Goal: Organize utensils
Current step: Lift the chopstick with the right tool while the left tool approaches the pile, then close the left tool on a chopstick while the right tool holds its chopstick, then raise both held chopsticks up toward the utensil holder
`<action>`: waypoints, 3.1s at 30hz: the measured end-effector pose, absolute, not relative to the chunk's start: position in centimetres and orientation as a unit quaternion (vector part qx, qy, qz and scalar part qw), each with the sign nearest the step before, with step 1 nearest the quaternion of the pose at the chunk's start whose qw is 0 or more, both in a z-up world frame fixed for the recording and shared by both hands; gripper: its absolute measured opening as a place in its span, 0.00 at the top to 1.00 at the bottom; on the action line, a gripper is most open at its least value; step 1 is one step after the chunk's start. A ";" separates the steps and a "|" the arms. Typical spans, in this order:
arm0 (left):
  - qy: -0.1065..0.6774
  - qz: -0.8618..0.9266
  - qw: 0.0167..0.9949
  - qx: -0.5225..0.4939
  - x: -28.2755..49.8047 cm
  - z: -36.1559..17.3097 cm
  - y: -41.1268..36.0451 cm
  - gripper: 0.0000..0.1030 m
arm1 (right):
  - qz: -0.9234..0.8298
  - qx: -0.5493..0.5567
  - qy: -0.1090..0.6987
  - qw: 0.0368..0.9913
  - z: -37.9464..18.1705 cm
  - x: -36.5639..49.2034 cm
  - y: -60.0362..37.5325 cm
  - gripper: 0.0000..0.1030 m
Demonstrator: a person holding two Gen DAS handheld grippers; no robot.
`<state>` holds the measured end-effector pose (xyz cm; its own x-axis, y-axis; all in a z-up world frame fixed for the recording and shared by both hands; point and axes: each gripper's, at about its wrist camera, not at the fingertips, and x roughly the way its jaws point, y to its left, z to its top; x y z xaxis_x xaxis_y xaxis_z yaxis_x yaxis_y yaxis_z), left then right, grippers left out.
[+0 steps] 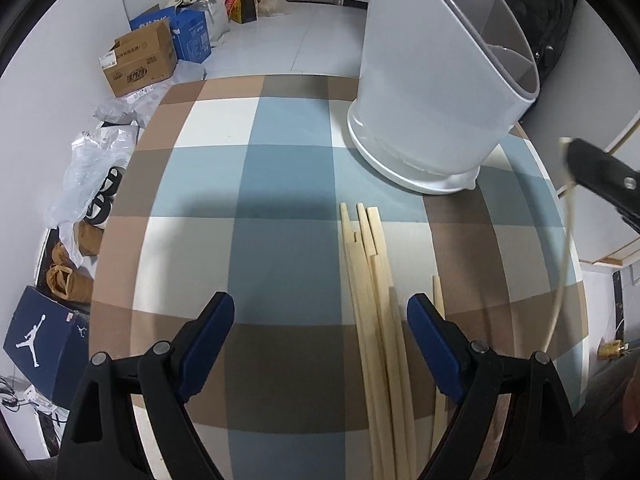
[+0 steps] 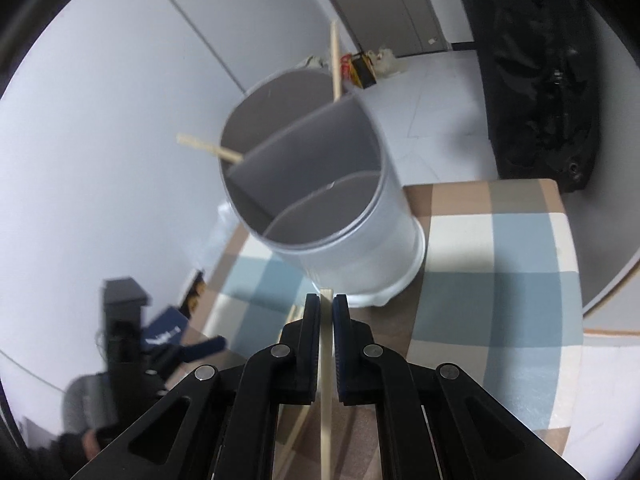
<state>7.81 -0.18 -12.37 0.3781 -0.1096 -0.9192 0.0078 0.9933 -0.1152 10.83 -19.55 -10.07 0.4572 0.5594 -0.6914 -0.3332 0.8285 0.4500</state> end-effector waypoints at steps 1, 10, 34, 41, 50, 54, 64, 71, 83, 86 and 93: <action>0.558 -0.035 0.828 -0.050 7.9 -12.3 -0.1 0.22 | 0.265 0.132 0.446 0.845 -9.7 10.6 -20.6 0.94; 0.567 -0.030 0.818 -0.089 8.5 -12.6 0.4 0.46 | 0.264 0.181 0.421 0.849 -8.2 10.5 -22.6 0.94; 0.556 -0.046 0.825 -0.096 8.9 -11.5 -0.2 0.94 | 0.257 0.199 0.404 0.855 -7.0 9.1 -24.5 0.95; 0.535 -0.059 0.836 -0.107 8.5 -9.9 0.0 0.94 | 0.250 0.206 0.404 0.855 -7.2 8.3 -24.8 0.95; 0.562 -0.058 0.820 -0.091 8.5 -12.0 1.0 0.93 | 0.248 0.184 0.405 0.860 -7.3 7.7 -23.6 0.95; 0.575 -0.043 0.814 -0.069 8.4 -12.6 1.1 0.93 | 0.247 0.182 0.407 0.860 -7.4 7.8 -23.5 0.95; 0.570 -0.031 0.821 -0.016 9.0 -12.7 0.2 0.87 | 0.254 0.179 0.406 0.860 -7.4 8.0 -22.9 0.94; 0.567 -0.033 0.821 -0.052 9.5 -12.7 1.4 0.98 | 0.256 0.182 0.402 0.860 -7.3 8.1 -23.0 0.94; 0.412 -0.059 0.906 -0.082 6.6 -1.6 1.3 0.98 | 0.273 0.162 0.340 0.885 -3.5 7.2 -22.3 0.95; 0.383 -0.076 0.916 -0.090 6.4 0.9 1.0 0.98 | 0.275 0.158 0.316 0.894 -1.9 6.8 -22.1 0.95; 0.302 -0.097 0.940 -0.129 7.2 6.1 1.5 0.98 | 0.282 0.161 0.287 0.901 1.5 7.4 -22.3 0.95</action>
<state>7.24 1.45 6.07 0.7990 -0.2605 -0.5419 0.1051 0.9479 -0.3007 7.42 -22.27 1.54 0.6762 0.6010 -0.4261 -0.4164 0.7889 0.4520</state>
